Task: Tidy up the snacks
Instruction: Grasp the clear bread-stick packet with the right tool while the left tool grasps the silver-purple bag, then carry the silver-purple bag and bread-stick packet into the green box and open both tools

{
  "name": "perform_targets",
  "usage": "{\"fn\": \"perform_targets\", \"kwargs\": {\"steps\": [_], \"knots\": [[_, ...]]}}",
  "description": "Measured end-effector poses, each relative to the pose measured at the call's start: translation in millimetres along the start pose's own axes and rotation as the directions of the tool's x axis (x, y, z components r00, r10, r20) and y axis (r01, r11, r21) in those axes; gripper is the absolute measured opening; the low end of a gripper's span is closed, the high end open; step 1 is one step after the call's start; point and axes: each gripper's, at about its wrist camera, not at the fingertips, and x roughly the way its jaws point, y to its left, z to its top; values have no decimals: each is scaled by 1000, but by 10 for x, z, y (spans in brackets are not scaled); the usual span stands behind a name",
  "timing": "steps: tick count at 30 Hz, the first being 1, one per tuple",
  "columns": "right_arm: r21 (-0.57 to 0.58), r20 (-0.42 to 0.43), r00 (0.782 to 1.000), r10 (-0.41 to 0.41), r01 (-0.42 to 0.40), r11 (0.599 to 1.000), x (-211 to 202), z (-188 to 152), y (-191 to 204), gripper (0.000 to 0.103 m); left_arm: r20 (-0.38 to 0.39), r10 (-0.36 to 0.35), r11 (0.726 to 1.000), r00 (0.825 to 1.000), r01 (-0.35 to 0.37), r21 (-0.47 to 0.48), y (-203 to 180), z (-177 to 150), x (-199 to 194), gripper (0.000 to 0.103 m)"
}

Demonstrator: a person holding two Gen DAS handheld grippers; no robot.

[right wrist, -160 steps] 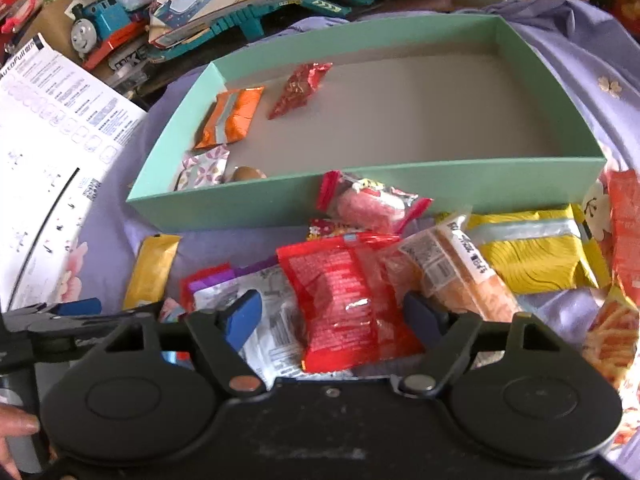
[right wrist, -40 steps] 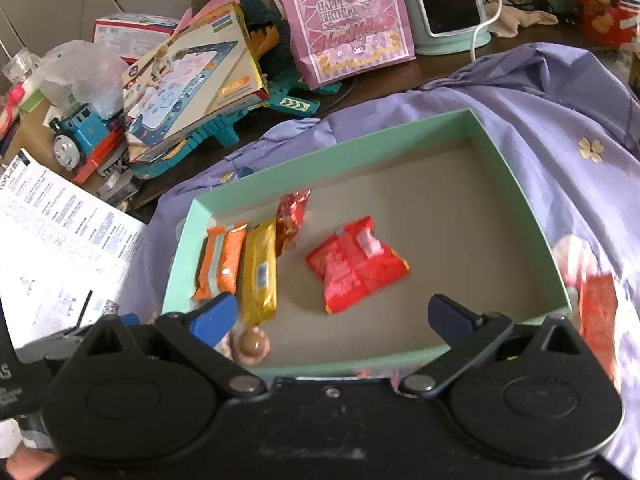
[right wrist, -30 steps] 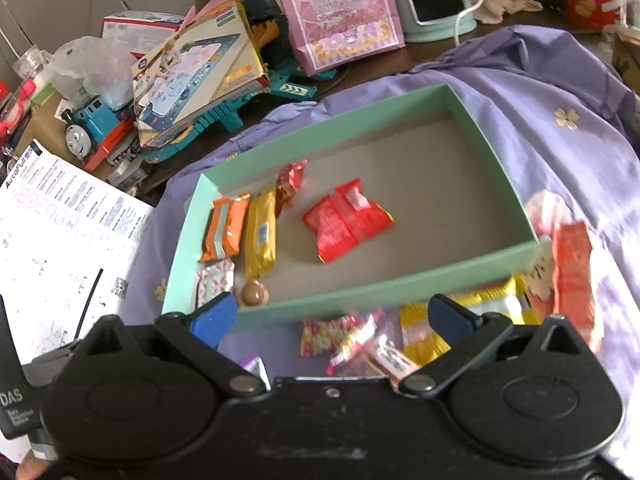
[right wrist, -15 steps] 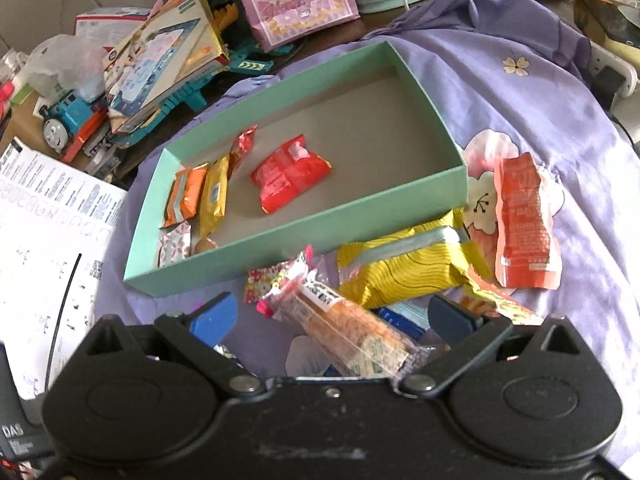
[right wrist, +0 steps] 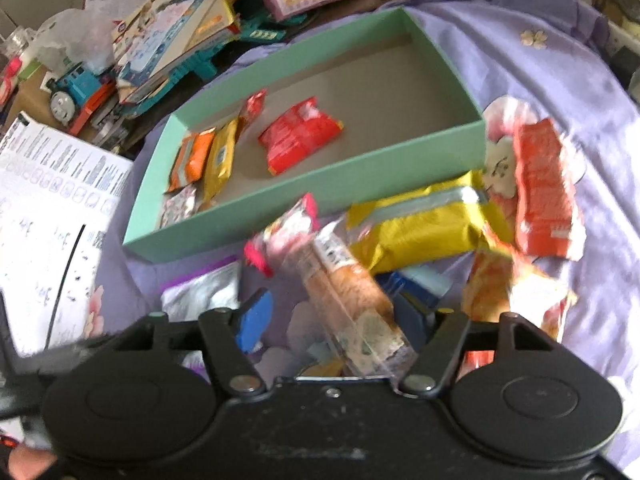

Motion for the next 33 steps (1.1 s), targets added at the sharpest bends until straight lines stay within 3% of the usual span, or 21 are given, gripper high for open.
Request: {"fn": "perform_targets", "kwargs": {"steps": [4, 8, 13, 16, 18, 21, 23, 26, 29, 33], "knots": [[-15, -15, 1000, 16, -16, 1000, -15, -20, 32, 69, 20, 4, 999, 1000, -4, 34, -51, 92, 74, 65], [-67, -5, 1000, -19, 19, 998, -31, 15, 91, 69, 10, 39, 999, 999, -39, 24, -33, 99, 98, 82], [-156, -5, 999, -42, 41, 987, 91, 13, 238, 69, -7, 62, 998, 998, -62, 16, -46, 42, 103, 88], [-205, -9, 998, -58, 55, 977, 175, -20, 304, 61, -21, 75, 997, 997, -75, 27, -52, 27, 174, 95], [-230, -18, 998, -65, 59, 971, 217, -43, 320, 39, -11, 61, 998, 998, -61, 32, -18, 23, 192, 90], [-270, -10, 997, -82, 76, 960, 235, -74, 364, 38, 6, 42, 998, 999, -42, 48, 35, 52, 173, 72], [-293, -9, 996, -89, 82, 953, 243, -82, 404, 38, 21, 48, 996, 999, -49, 71, 52, 70, 150, 68], [-312, -8, 996, -93, 86, 946, 264, -61, 437, 39, 19, 55, 996, 998, -57, 66, 80, 70, 134, 70], [-321, -6, 997, -81, 75, 944, 300, -35, 464, 44, 9, 71, 996, 997, -72, 56, 73, 46, 125, 79], [-340, -8, 997, -78, 71, 938, 405, -31, 498, 45, -9, 69, 996, 998, -69, 60, 65, -11, 148, 80]]}}
